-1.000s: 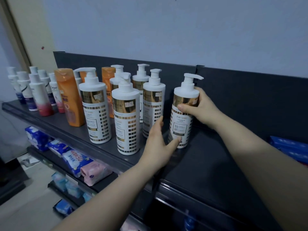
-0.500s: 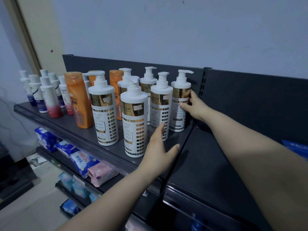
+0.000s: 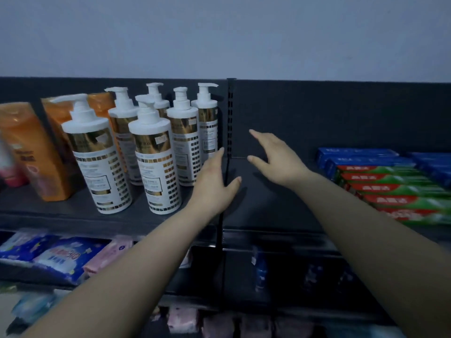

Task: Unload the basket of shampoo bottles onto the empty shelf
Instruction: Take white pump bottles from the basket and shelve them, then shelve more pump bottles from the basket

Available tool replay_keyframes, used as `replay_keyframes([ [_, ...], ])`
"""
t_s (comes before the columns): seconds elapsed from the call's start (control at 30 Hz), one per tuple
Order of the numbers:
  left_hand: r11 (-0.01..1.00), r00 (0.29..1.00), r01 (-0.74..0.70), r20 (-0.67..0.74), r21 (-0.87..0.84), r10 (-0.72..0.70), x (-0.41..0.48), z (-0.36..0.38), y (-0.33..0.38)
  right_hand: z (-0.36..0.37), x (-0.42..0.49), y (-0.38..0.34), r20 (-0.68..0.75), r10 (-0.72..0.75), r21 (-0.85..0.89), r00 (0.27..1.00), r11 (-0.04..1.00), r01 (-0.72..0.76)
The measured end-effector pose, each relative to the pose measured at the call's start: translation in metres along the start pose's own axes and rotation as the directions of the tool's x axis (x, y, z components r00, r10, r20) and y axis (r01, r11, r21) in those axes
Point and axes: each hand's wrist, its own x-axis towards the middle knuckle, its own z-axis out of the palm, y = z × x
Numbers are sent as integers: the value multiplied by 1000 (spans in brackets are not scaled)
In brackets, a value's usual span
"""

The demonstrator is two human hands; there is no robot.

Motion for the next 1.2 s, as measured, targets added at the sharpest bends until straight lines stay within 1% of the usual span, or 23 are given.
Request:
replay_keyframes([
  [0.2, 982, 981, -184, 66, 32, 182, -29, -3, 11, -15, -77, -25, -90, 128, -159, 988, 977, -141],
  [0.37, 940, 931, -338, 132, -35, 340, -63, 19, 25, -22, -152, -36, -162, 248, -255, 955, 925, -283],
  [0.53, 896, 871, -418, 213, -150, 442, -104, 56, 52, -35, -234, -39, -230, 377, -279, 897, 858, -432],
  [0.67, 877, 821, -426, 312, -222, 478, -140, 95, 73, -44, -299, -33, -278, 480, -272, 832, 791, -547],
  [0.83, 852, 737, -435, 429, -290, 522, -188, 149, 101, -47, -382, -17, -346, 575, -236, 741, 711, -662],
  [0.97, 861, 666, -390, 545, -326, 509, -234, 196, 121, -47, -458, -5, -375, 662, -179, 649, 635, -751],
  [1.07, 855, 628, -374, 581, -358, 518, -274, 231, 137, -47, -523, 5, -377, 728, -118, 573, 576, -809],
  [1.2, 877, 571, -327, 667, -351, 479, -331, 278, 150, -41, -607, 19, -341, 816, -30, 467, 487, -873],
])
